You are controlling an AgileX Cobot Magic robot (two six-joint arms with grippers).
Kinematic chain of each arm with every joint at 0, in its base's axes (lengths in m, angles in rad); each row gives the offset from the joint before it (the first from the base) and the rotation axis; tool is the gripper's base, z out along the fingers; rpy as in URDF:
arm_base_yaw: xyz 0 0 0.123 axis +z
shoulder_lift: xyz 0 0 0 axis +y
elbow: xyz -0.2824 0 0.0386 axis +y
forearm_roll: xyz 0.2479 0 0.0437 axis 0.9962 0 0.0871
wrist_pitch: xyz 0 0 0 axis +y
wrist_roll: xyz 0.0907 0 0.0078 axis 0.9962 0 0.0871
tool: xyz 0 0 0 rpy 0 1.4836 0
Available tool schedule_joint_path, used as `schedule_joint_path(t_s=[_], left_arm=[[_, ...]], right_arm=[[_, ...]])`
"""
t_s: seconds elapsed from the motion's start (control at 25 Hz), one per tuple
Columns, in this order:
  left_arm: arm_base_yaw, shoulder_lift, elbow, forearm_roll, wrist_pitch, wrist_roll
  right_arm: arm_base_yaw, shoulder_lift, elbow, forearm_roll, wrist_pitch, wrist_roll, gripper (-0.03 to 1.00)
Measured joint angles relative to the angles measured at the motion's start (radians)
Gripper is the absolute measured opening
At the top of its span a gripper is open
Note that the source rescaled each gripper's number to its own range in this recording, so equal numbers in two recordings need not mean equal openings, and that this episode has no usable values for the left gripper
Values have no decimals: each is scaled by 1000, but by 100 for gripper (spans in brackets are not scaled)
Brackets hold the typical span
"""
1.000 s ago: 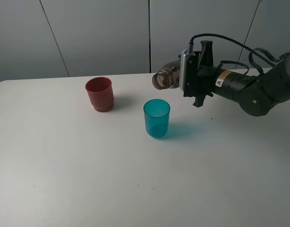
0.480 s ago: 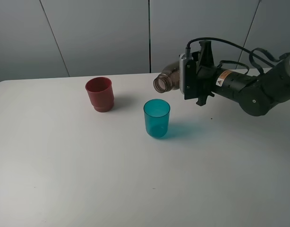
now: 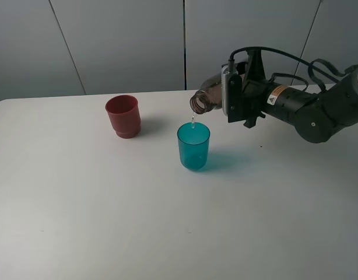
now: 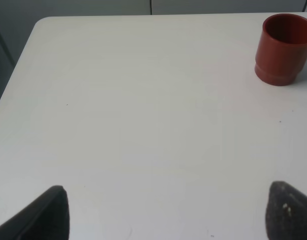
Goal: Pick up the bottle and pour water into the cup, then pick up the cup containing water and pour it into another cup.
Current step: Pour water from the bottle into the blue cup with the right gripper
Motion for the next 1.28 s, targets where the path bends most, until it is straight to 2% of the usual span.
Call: schedule_joint_path(t_s=[0.68,1.28], left_arm=[[0,0,0,0,0,0],[0,0,0,0,0,4]], right_arm=[[0,0,0,54,-30,-76,5],[0,0,0,54,-61,-141,5]])
